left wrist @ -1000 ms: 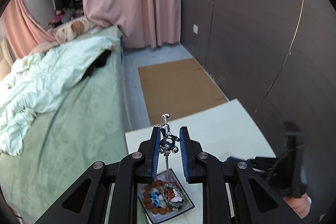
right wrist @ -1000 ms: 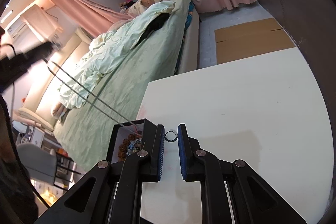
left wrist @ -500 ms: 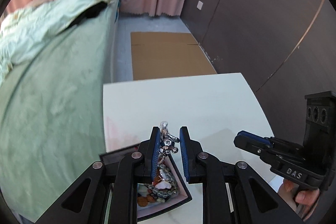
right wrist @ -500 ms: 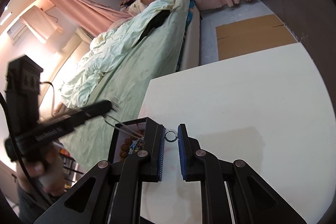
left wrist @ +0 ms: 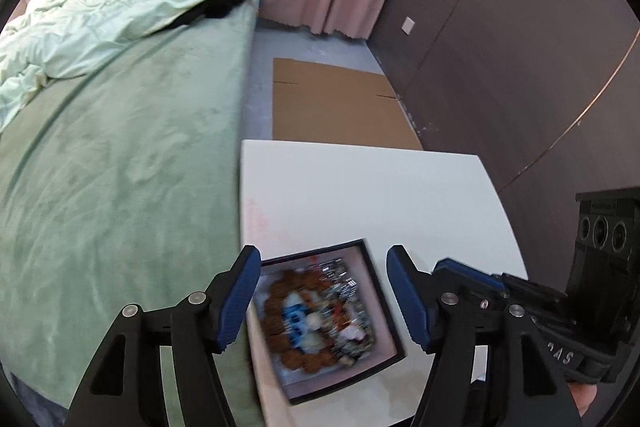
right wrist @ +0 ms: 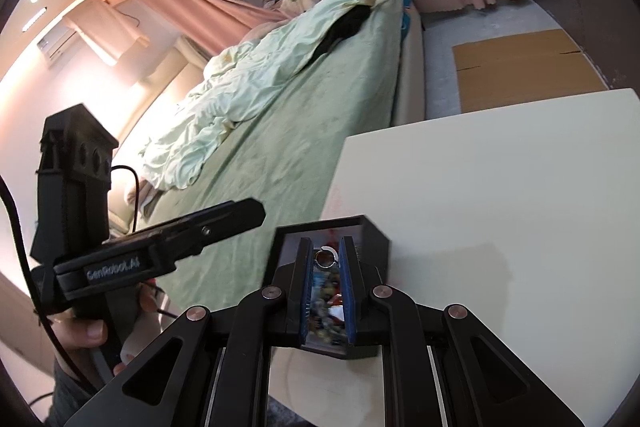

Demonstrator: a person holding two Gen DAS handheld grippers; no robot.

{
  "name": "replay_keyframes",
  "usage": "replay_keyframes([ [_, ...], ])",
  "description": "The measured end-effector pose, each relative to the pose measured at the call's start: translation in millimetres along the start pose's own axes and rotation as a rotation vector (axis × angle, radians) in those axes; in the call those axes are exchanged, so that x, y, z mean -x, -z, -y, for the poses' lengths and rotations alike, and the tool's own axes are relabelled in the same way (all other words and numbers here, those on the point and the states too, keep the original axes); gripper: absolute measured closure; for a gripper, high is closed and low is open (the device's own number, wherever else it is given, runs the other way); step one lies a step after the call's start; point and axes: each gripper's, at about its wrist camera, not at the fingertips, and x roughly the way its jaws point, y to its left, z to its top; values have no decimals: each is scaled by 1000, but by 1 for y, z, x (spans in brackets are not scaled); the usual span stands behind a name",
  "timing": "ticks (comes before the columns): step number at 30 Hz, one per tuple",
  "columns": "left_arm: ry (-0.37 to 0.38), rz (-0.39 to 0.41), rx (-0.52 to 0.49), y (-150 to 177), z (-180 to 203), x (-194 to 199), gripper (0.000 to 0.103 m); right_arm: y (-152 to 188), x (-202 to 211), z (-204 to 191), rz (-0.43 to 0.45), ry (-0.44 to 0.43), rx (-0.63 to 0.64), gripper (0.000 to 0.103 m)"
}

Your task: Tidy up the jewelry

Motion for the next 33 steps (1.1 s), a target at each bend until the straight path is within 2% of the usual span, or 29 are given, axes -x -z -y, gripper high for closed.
replay_keyframes([
  [4, -16, 14, 13, 9, -14, 13, 36, -2, -10, -15, 11, -10, 27, 89],
  [7, -30, 31, 32, 16, -23, 21, 36, -4, -18, -18, 23, 43, 32, 87],
  [8, -32, 36, 41, 17, -26, 23, 36, -4, -21, -16, 11, 52, 19, 83],
  [10, -17, 38, 64, 22, -30, 26, 28, -3, -25, -7, 0, 58, -38, 54],
  [11, -8, 40, 68, 24, -30, 28, 27, -2, -23, -5, 10, 66, -51, 52],
  [13, -2, 48, 67, 28, -29, 32, 20, 0, -19, -2, 22, 78, -63, 51],
  [20, 35, 92, 54, 50, -20, 52, 15, 24, 7, -1, 53, 121, -60, 48],
  [24, 62, 128, 39, 62, -12, 61, 8, 40, 29, -1, 92, 135, -60, 47],
  [26, 81, 142, 42, 69, -7, 63, 7, 44, 42, -1, 125, 157, -64, 40],
  [28, 95, 152, 48, 75, -3, 65, 3, 49, 56, -1, 165, 205, -66, 22],
  [30, 96, 175, 52, 83, 1, 67, 1, 57, 69, 0, 187, 228, -65, 11],
  [33, 95, 209, 57, 96, 8, 69, 1, 71, 81, 0, 198, 270, -50, 11],
])
